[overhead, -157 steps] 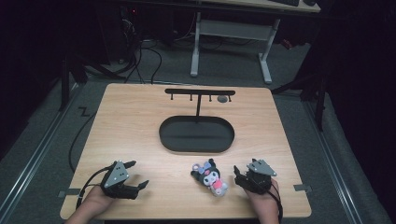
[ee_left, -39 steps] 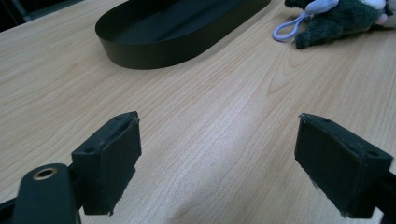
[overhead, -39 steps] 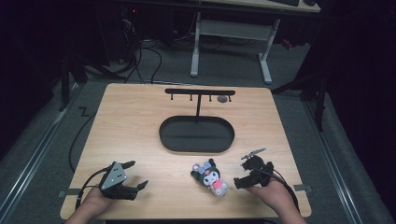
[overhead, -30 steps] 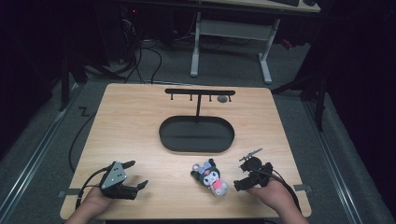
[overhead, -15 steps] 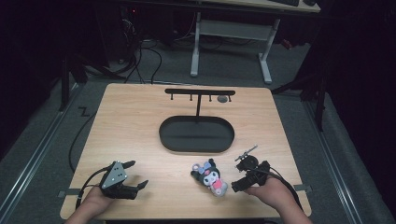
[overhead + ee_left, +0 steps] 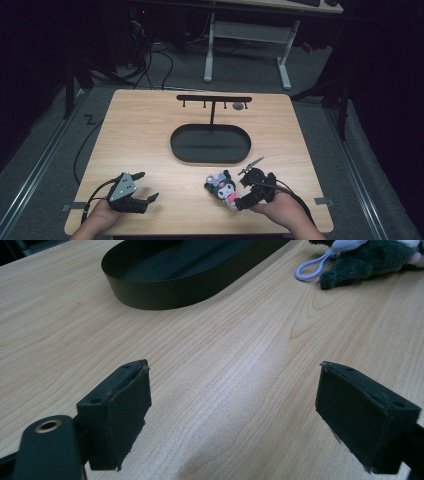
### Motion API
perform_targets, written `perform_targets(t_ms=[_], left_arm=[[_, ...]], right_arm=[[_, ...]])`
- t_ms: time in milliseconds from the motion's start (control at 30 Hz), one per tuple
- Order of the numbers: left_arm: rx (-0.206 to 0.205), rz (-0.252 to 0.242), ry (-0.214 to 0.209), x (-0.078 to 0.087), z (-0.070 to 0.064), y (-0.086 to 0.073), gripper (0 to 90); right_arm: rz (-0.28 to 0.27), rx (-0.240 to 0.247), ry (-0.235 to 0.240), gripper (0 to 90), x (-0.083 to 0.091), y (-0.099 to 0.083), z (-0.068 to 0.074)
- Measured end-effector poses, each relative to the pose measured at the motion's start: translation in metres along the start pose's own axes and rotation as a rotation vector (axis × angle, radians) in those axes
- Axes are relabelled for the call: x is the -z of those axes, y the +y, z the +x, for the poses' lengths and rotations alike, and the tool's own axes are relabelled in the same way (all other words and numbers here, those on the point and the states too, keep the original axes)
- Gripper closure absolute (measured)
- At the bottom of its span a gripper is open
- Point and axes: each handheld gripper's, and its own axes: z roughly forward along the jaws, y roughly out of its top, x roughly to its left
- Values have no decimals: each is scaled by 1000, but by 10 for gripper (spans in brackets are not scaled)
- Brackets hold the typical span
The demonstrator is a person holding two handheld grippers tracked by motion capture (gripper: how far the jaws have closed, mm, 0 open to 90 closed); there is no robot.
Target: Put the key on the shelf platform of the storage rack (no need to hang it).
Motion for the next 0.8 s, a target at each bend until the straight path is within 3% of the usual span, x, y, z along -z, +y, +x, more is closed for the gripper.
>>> perform_targets(t_ms=[167,200,233,267,533,800], left_arm=[[-1,-5,12,0,-1,0,155],[3,-2,16,0,0,0,155],[3,-2,16,0,0,0,155],[8,-4,16,0,0,0,155],[5,-12,17,1,0,-1,155],[5,-16,13,2,0,-1,155]], right_arm=[[23,-11,28,51,-10,3,11],[-2,72,31,51,-14,6,9],[-2,72,31,51,-14,6,9],[6,33,43,53,-14,8,14],[-5,49,54,55,-15,16,26],[36,43,67,67,-32,17,33]])
